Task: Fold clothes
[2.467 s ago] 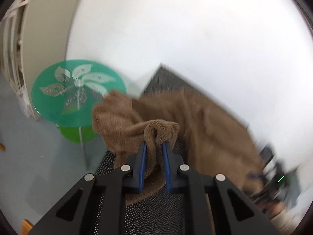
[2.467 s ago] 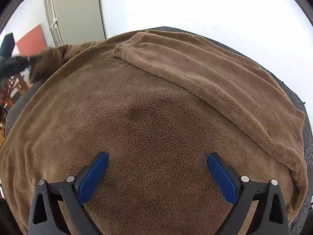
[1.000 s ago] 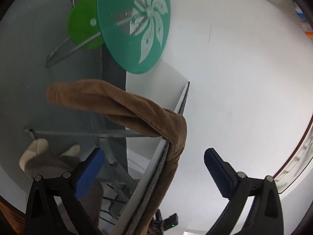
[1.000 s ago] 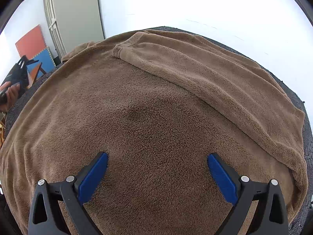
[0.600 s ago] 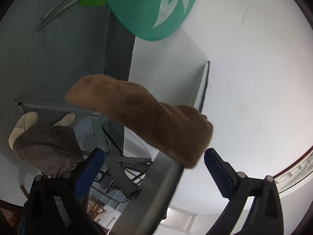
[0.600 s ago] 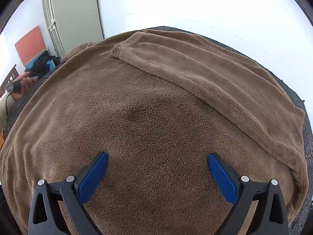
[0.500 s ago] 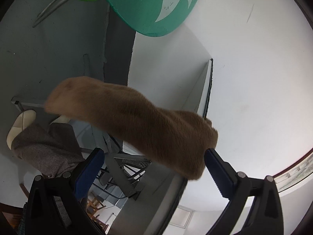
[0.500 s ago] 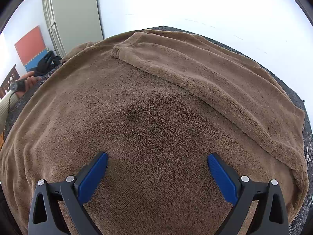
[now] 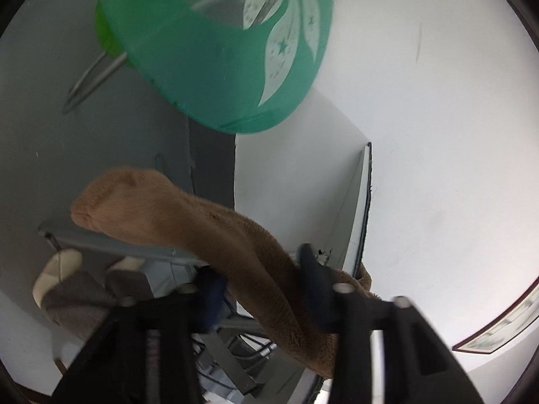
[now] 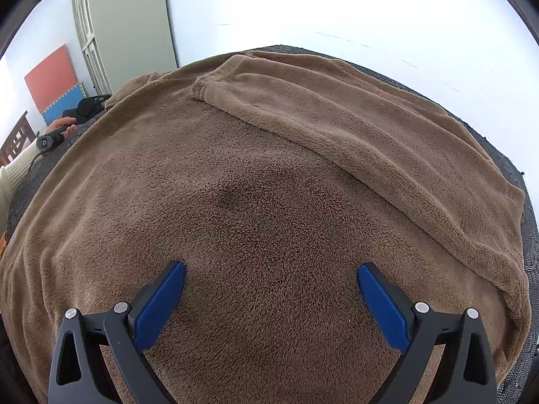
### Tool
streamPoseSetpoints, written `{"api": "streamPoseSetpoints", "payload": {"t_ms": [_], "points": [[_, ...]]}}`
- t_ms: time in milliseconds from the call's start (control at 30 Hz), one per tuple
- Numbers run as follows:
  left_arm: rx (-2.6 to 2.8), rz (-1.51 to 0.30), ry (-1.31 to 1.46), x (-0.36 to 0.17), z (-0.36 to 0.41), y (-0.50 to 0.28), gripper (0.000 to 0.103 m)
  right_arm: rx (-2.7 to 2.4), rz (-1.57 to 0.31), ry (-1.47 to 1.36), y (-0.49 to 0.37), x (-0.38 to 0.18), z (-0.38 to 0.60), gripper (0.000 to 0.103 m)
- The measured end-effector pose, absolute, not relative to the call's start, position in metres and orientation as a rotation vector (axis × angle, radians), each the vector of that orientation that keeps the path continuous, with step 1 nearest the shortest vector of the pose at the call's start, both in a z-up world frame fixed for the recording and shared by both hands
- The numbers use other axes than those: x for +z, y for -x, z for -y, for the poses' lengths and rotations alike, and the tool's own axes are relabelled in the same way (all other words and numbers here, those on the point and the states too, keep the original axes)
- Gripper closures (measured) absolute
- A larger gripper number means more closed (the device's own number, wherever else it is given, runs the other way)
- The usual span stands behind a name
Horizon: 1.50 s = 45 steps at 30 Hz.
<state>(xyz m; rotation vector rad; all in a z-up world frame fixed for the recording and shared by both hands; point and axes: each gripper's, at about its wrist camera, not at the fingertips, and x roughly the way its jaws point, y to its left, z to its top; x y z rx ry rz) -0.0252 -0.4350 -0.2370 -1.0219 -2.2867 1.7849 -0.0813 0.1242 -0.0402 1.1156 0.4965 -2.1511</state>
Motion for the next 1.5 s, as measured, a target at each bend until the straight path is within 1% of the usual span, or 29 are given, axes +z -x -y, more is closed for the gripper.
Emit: {"api": "streamPoseSetpoints", "payload": {"t_ms": [33,67,100,167,300,367,400,533,567,633,700,767,800,933,967,1067,1133,1167,1200,1267,1367,1433,1500], "points": [[1.823,2.281,1.002,-0.231,0.437,0.023,0.078,-2.152,-0.496,-1.116,0.081,-0.040,-0.124,0.001],[1.849,2.281,0.979,-0.225,0.439,0.020,0.085,-2.152,-0.496,-1.116,0.081,-0.040,-0.124,0.001],[1.882,2.276,0.940,-0.215,0.442,0.017,0.087,-2.152,-0.496,-1.116,0.081,-0.040,-0.124,0.001],[1.949,2.256,0.870,-0.195,0.448,0.011,0.088,-2.152,-0.496,-1.116,0.082,-0.040,-0.124,0.001],[2.108,2.140,0.742,-0.133,0.451,0.003,0.088,-2.153,-0.495,-1.116,0.082,-0.040,-0.124,0.001],[2.227,2.002,0.671,-0.088,0.444,0.002,0.088,-2.151,-0.496,-1.119,0.081,-0.040,-0.124,0.001],[2.302,1.898,0.640,-0.063,0.436,0.001,0.089,-2.152,-0.495,-1.119,0.081,-0.039,-0.124,0.001],[2.533,1.274,0.558,0.044,0.361,0.011,0.089,-2.153,-0.495,-1.120,0.082,-0.039,-0.124,0.001],[2.536,1.114,0.570,0.063,0.331,0.015,0.089,-2.154,-0.495,-1.120,0.082,-0.039,-0.124,0.001],[2.502,0.827,0.614,0.093,0.272,0.024,0.088,-2.154,-0.494,-1.121,0.082,-0.039,-0.124,0.001],[2.424,0.530,0.710,0.102,0.204,0.031,0.088,-2.152,-0.491,-1.121,0.082,-0.039,-0.124,0.001],[2.317,0.173,0.846,0.091,0.133,0.031,0.088,-2.151,-0.486,-1.123,0.082,-0.039,-0.125,0.001],[2.267,0.043,0.911,0.079,0.108,0.026,0.088,-2.151,-0.486,-1.123,0.082,-0.039,-0.125,0.001],[2.047,-0.316,1.269,-0.010,0.044,0.013,0.087,-2.150,-0.482,-1.123,0.082,-0.038,-0.125,0.001],[2.027,-0.368,1.323,-0.029,0.040,0.010,0.088,-2.150,-0.482,-1.123,0.082,-0.038,-0.125,0.001],[2.064,-0.327,1.313,-0.029,0.056,0.015,0.085,-2.150,-0.482,-1.123,0.082,-0.038,-0.125,0.001],[2.121,-0.285,1.326,-0.018,0.069,0.016,0.068,-2.149,-0.480,-1.123,0.082,-0.038,-0.125,0.001],[2.151,-0.274,1.323,-0.018,0.074,0.017,0.048,-2.149,-0.479,-1.124,0.082,-0.038,-0.125,0.001],[2.181,-0.250,1.325,-0.014,0.085,0.015,0.035,-2.148,-0.478,-1.124,0.082,-0.038,-0.125,0.001],[2.227,-0.185,1.335,-0.007,0.108,0.010,0.029,-2.142,-0.458,-1.127,0.083,-0.037,-0.127,0.001],[2.268,-0.024,1.362,0.000,0.147,0.003,0.024,-2.127,-0.408,-1.136,0.085,-0.035,-0.132,0.001],[2.289,0.073,1.384,0.003,0.168,-0.004,0.023,-2.108,-0.310,-1.166,0.090,-0.030,-0.141,0.001],[2.306,0.159,1.415,0.001,0.182,-0.014,0.022,-2.069,-0.129,-1.213,0.101,-0.023,-0.158,0.001]]}}
